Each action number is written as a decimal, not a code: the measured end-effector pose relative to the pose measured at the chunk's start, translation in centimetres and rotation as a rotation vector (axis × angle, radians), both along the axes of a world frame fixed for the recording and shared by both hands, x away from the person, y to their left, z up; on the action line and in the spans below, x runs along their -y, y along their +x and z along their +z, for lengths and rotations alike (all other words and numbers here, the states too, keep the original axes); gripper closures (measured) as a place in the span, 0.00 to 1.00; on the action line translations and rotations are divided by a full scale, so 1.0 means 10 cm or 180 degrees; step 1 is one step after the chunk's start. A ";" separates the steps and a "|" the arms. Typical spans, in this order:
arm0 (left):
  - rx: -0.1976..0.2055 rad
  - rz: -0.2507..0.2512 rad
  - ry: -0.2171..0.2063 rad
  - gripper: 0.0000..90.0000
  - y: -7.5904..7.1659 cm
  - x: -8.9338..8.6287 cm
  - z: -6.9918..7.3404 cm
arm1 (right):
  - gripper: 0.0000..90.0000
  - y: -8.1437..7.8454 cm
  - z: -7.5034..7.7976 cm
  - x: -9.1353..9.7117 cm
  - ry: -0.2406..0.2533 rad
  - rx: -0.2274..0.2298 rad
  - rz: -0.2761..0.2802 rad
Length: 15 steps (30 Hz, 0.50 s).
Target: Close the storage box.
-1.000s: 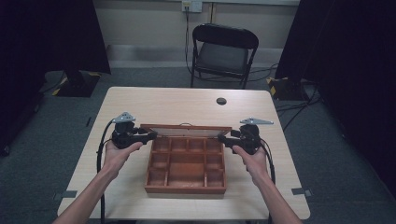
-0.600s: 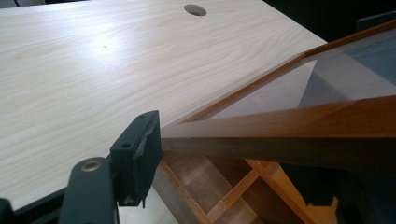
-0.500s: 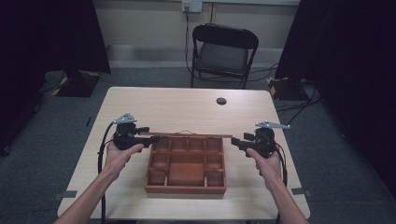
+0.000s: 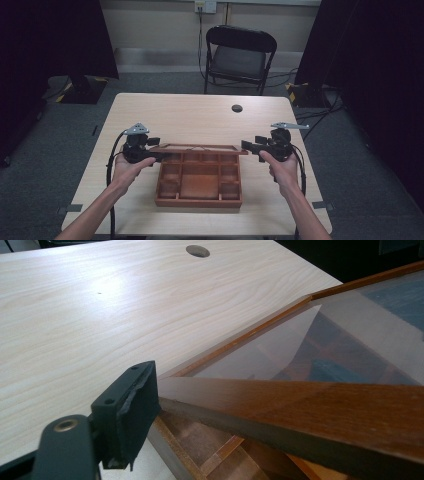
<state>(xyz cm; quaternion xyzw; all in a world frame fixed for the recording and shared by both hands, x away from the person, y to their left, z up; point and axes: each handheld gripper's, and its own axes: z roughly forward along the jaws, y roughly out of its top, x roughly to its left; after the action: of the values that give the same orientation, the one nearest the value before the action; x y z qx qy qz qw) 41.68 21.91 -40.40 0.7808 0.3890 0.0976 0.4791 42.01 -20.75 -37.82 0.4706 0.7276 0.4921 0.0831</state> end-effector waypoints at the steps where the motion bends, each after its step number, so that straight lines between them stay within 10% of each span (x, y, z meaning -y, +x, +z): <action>1: 0.0005 -0.0002 -0.0004 0.22 -0.01 0.00 0.00 | 0.33 0.00 0.01 -0.01 0.0007 0.0000 0.0019; 15: 0.0067 -0.0026 -0.0065 0.18 -0.12 0.00 -0.04 | 0.61 -0.10 0.38 -0.36 0.0240 0.0156 0.0647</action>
<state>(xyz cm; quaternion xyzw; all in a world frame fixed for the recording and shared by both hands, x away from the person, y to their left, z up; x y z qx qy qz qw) 40.46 21.93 -40.85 0.7763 0.3817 0.0999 0.4916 41.01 -17.11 -34.07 0.3850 0.7503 0.5363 0.0327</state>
